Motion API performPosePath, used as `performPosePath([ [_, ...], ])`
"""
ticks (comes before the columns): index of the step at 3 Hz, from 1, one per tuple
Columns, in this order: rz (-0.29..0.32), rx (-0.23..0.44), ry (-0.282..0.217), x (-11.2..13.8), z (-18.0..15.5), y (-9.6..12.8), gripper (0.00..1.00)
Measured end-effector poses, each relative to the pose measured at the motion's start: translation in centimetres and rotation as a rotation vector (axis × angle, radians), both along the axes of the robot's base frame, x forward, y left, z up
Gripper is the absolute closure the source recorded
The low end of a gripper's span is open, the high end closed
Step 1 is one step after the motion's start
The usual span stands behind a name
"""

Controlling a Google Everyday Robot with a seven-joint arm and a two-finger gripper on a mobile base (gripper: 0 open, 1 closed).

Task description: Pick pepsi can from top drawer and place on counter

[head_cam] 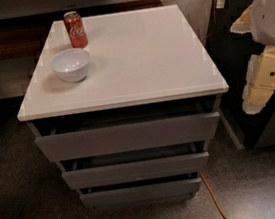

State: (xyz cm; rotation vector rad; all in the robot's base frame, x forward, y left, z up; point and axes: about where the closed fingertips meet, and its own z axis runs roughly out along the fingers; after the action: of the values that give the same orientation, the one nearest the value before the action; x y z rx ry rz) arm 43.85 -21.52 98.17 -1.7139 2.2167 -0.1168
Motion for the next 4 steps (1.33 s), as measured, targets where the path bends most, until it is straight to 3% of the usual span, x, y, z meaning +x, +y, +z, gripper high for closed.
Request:
performPosePath([
  [2,-0.005,-0.001,0.004,0.0,-0.2,0.0,0.00],
  [4,0.035,0.075,0.077,1.4,-4.3,2.1,0.00],
])
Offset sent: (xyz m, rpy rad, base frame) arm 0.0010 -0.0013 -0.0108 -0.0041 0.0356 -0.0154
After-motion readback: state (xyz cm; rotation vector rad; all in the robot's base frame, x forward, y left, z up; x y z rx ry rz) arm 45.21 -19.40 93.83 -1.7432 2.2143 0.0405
